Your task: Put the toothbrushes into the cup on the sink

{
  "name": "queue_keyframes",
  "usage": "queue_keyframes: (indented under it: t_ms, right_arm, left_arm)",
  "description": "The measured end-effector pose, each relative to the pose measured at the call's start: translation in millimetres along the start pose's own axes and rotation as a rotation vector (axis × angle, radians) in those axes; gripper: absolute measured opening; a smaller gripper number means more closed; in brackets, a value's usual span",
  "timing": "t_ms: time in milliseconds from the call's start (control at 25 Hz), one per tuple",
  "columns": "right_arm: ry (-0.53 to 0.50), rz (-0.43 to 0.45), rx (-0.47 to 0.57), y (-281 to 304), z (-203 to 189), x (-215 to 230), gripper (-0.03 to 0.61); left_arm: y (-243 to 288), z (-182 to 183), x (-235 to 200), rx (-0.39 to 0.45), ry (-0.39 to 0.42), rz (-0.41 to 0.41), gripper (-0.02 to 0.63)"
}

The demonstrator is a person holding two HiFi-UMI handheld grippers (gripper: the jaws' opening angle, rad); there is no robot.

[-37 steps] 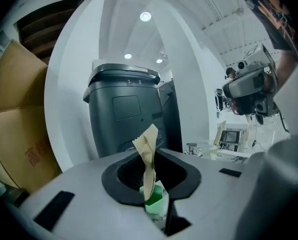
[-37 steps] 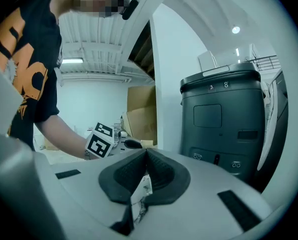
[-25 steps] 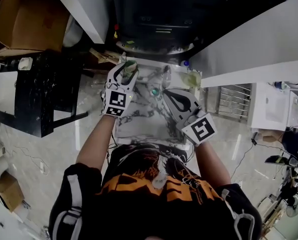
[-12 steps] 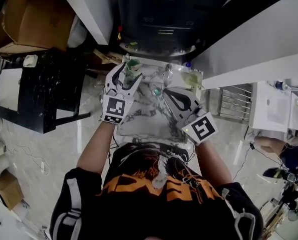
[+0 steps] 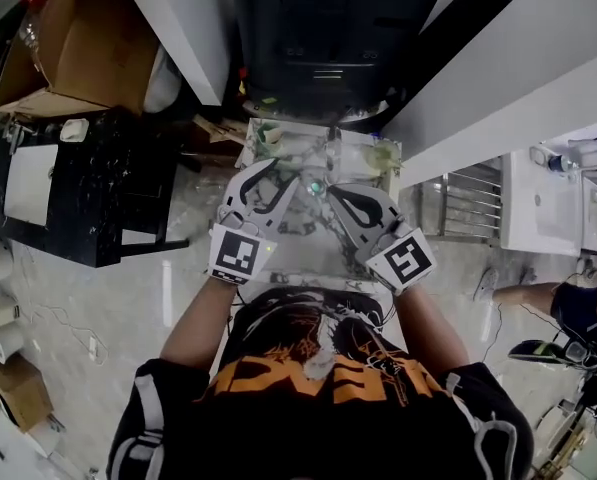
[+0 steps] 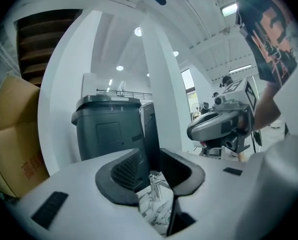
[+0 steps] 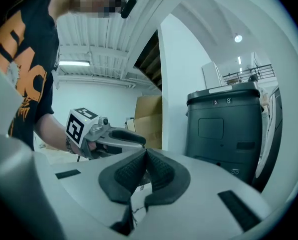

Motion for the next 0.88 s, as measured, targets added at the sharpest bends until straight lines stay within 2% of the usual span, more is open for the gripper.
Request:
queue_keyframes:
  t_ms: [80, 120, 240, 360, 480, 680, 880]
  right_arm:
    - [0.0, -0.013, 0.048, -7, 12, -5, 0.014]
    - [0.0, -0.019, 0.065, -11, 17, -7, 0.014]
    - [0.006, -0.043, 0.098, -25, 29, -11, 0.014]
    - [0.007, -0.068, 0.125, -39, 37, -14, 0.014]
    - [0.003, -0.082, 0.134, -50, 41, -19, 0.014]
    - [0.017, -0.125, 0.138, -62, 40, -23, 0.014]
    - [0.01, -0.146, 0.142, -65, 40, -29, 0.014]
  left_arm:
    - [-8, 10, 10, 0.03, 0.019, -0.031, 0.085]
    - [-12, 16, 15, 0.042, 0.039, -0.045, 0.064]
    - [-21, 34, 30, 0.069, 0.087, -0.09, 0.046]
    - [-25, 48, 43, 0.106, 0.099, -0.139, 0.038]
    - [-27, 55, 53, 0.157, 0.02, -0.153, 0.035]
    - [-31, 62, 60, 0.191, -0.055, -0.158, 0.034]
    - [-36, 64, 57, 0.186, -0.052, -0.148, 0.034]
Point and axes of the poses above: the fingertips, and each gripper's own axes: y forward along the fingers, x to its right, z out of its top, the point moved 8 cm from there along -y, backward along the fingers, and after that the axes turned 7 degrees about -z, right-handed, at the moved point
